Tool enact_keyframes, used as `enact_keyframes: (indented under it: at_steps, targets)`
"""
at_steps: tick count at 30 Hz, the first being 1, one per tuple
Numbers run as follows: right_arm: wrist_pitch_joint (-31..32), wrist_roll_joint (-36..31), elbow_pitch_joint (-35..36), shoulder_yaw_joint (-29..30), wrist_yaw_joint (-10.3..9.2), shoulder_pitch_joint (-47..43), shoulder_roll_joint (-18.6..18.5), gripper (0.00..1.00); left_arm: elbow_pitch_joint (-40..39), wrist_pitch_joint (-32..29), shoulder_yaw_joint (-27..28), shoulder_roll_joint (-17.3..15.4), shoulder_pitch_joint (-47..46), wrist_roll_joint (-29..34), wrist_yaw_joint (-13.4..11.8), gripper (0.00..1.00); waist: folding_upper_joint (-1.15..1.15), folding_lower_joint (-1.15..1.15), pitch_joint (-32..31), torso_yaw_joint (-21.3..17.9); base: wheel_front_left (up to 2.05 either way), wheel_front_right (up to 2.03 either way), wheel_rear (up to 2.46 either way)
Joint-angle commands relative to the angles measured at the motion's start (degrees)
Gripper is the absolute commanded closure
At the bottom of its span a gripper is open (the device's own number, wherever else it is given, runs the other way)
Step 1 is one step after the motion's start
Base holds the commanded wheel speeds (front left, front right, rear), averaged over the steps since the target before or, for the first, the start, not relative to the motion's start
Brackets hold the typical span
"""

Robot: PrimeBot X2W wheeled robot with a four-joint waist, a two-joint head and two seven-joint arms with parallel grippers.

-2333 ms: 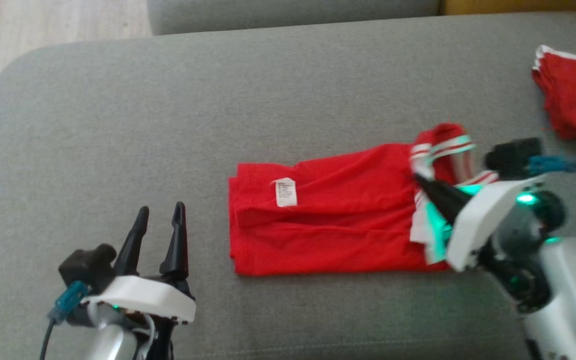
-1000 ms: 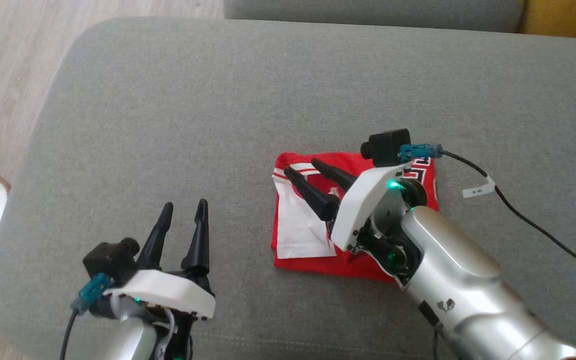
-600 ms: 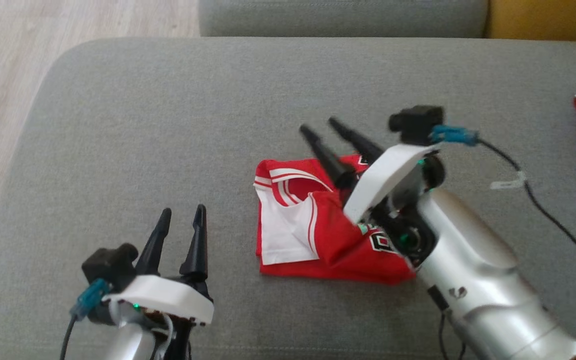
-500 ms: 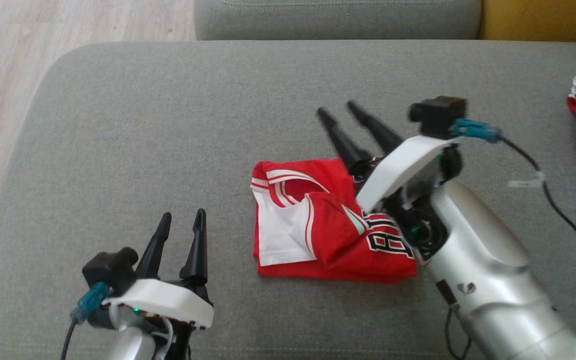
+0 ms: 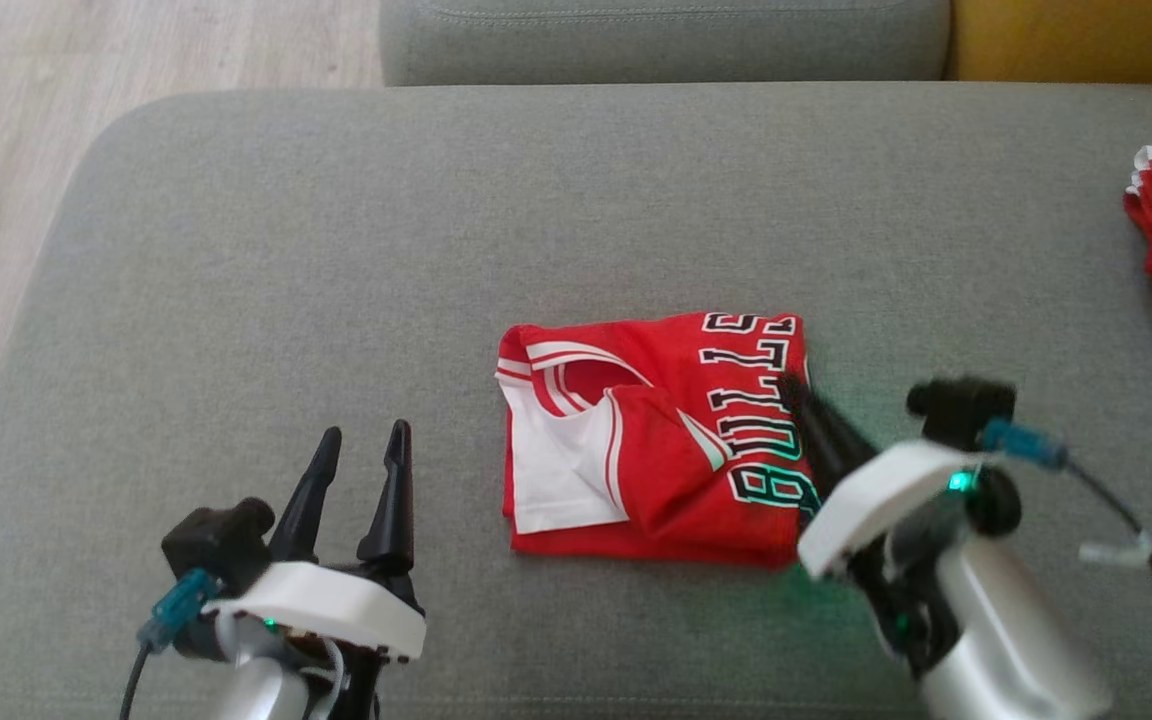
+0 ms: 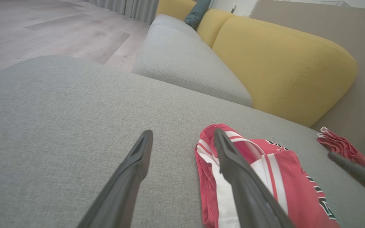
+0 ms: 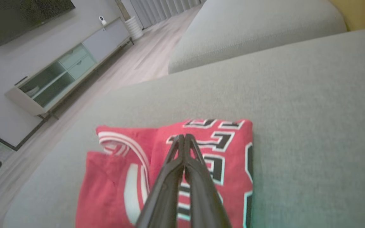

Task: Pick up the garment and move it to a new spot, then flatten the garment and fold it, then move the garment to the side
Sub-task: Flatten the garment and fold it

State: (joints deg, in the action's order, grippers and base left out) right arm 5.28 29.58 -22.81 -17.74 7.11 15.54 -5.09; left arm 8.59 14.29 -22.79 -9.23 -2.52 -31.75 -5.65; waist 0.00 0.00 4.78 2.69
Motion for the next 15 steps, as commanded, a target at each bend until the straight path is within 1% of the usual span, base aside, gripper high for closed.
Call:
enact_keyframes:
  at_steps: [1, 9, 12, 15]
  targets:
    - [0.2, -0.6, 2.5, -0.9, 0.37, 0.3, 1.0, 1.0, -2.1, 0.7, 2.1, -1.0, -1.5, 0.4, -0.4, 0.0, 0.0, 0.0, 0.1, 0.2, 0.0, 0.0, 0.0]
    - [2.2, -0.5, 5.4, -1.4, 0.37, -6.9, 1.9, 1.0, -2.4, 0.6, 2.2, -1.3, -1.9, 0.3, -0.7, 0.0, 0.0, 0.0, 1.1, 1.8, 0.0, 0.0, 0.0]
    - [2.8, -0.8, 5.3, -1.8, 0.37, -7.2, 2.1, 1.0, -2.2, 0.6, 2.4, -1.4, -2.2, 0.2, -0.5, 0.0, 0.0, 0.0, 1.5, 2.3, 0.0, 0.0, 0.0]
    - [3.0, -0.6, 4.8, -3.5, 0.37, -6.3, 2.2, 1.0, -2.3, 0.6, 2.3, -1.4, -2.5, 0.3, -0.6, 0.0, 0.0, 0.0, 1.8, 3.0, 0.0, 0.0, 0.0]
